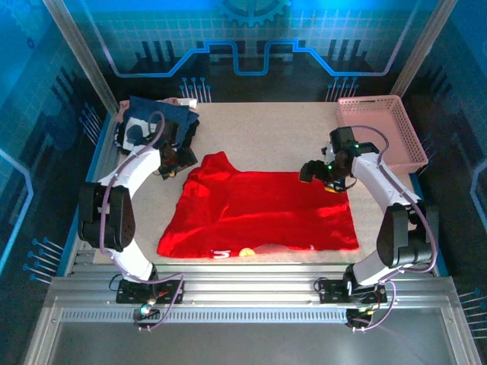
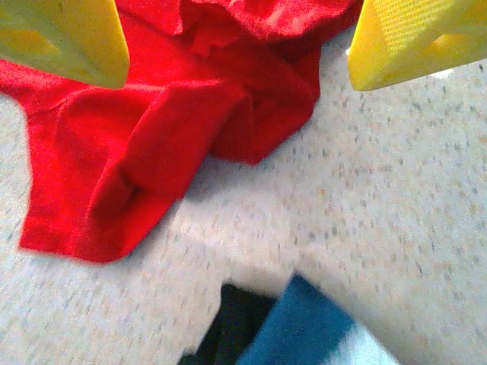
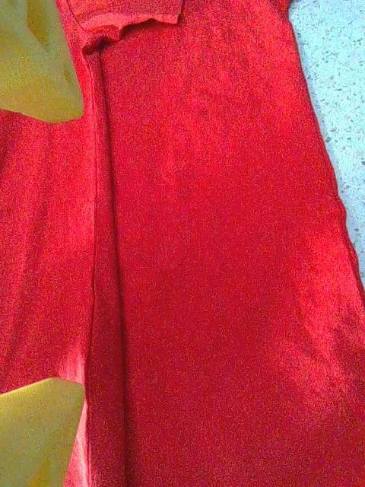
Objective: Fold and stack the t-shirts
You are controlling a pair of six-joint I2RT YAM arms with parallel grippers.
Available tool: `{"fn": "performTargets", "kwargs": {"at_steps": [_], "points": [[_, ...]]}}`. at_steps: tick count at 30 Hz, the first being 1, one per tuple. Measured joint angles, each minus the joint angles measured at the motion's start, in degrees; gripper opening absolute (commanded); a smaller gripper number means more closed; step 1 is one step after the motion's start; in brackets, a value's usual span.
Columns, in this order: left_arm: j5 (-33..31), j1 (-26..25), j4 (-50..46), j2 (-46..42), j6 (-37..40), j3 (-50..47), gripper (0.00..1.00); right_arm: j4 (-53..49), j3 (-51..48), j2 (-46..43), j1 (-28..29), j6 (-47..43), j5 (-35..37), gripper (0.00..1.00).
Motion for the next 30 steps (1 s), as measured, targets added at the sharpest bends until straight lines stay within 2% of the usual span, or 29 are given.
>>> {"fn": "performTargets", "kwargs": {"at_steps": [13, 21, 26, 30], "points": [[6.88, 1.7, 4.48, 18.75, 2.19, 9.88, 0.58, -0.09, -0.02, 0.0, 0.0, -0.02, -0.04, 0.88], [12.7, 1.79, 6.95, 21.07, 0.68, 10.12, 0.41, -0.09, -0.02, 0.0, 0.0, -0.04, -0.22, 0.88], [16.65, 1.73, 9.01, 21.88, -0.96, 9.27, 0.23, -0.07, -0.02, 0.0, 0.0, -0.22, -0.17, 0.88], [19.76, 2.19, 10.32, 22.75, -2.01, 9.07, 0.0, -0.04, -0.02, 0.0, 0.0, -0.22, -0.17, 0.88]]}}
